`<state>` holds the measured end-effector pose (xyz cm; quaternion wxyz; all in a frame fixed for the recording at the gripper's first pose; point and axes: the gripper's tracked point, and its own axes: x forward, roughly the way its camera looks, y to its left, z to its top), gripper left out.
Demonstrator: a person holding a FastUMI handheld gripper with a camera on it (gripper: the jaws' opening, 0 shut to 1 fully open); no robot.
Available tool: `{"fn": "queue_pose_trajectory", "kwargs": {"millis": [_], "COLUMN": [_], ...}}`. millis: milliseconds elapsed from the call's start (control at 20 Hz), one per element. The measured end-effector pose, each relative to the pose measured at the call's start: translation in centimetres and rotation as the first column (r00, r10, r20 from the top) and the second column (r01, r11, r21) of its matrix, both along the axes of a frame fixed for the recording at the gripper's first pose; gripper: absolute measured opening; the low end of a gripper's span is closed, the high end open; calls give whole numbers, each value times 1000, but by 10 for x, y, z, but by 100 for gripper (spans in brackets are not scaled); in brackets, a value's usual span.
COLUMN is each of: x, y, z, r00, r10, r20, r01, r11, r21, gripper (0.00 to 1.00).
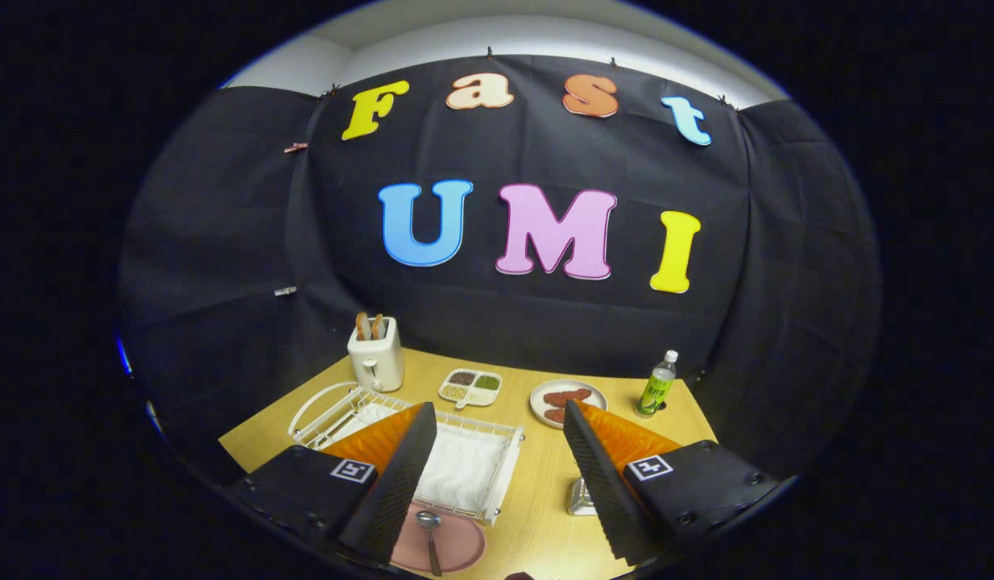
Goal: Take the plate from the dish rack, then take the spoon from the basket and place it into the plate.
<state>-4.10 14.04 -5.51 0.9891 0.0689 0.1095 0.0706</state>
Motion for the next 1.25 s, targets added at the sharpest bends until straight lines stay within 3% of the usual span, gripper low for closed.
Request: {"fn": "queue_pose_trajectory", "kwargs": {"millis": [450, 1250], "x": [2, 19], "y": [-27, -35], "z": [65, 59], "r00": [976, 984], "r10": [-84, -45], "r20": [198, 174], "r01": [98, 53], "r11": [993, 998], "r21": [-61, -38], "gripper": [98, 98]}}
